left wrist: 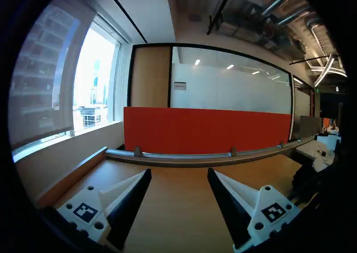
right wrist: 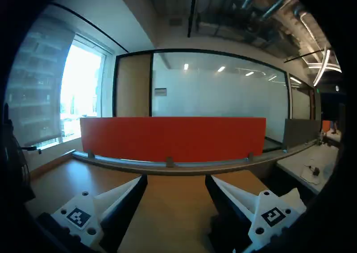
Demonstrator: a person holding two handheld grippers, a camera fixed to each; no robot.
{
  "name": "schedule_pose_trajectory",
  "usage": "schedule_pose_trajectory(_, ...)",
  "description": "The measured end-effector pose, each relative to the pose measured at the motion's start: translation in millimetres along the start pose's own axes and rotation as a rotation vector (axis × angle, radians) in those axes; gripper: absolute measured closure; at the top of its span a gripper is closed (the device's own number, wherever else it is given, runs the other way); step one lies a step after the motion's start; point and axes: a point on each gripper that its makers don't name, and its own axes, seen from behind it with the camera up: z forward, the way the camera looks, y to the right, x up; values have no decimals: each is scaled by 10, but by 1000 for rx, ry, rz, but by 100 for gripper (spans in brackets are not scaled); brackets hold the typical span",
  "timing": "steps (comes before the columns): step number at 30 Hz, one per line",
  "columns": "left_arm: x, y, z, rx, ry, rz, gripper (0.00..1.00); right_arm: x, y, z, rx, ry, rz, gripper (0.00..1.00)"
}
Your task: Fold towel
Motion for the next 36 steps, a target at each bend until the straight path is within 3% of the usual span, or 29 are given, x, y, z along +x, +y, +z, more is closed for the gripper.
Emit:
schedule_pose_trajectory(9,-294,-49,23,4,18,13,7,-167,-138,1,-11,18,-27,0)
schedule_pose_trajectory(18,-667,-91,86,15,24,62,7,-380,-278,-44,1,13,-45,0)
schedule_pose_trajectory(36,-1219,-243,50,36,74,51,7,-618,-288,-40,-7,12,-39,0)
